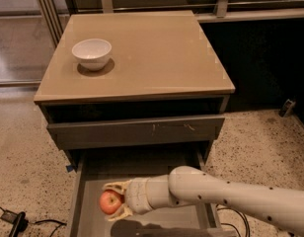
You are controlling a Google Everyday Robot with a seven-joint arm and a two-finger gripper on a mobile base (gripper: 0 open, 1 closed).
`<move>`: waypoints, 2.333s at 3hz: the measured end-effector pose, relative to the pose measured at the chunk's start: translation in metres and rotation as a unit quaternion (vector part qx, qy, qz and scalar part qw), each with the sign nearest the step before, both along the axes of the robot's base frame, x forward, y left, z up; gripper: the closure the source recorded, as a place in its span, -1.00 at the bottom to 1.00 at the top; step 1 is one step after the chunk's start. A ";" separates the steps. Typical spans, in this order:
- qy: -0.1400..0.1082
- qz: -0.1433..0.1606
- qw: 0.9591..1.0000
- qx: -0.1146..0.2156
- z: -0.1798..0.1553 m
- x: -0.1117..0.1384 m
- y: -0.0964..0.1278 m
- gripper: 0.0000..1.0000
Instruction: Pick apple from middle drawer and place on counter
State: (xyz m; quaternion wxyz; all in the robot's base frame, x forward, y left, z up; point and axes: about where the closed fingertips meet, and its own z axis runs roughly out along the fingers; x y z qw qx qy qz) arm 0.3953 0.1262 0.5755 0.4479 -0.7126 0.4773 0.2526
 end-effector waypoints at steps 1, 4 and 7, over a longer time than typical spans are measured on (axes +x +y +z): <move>-0.044 -0.006 0.999 0.014 0.094 0.009 -0.038 1.00; -0.068 -0.037 0.997 -0.008 0.192 0.014 -0.124 1.00; -0.096 -0.036 0.988 -0.120 0.325 0.129 -0.136 1.00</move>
Offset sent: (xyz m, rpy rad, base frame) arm -0.0028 -0.2077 0.2681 -0.0254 -0.1731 -0.1553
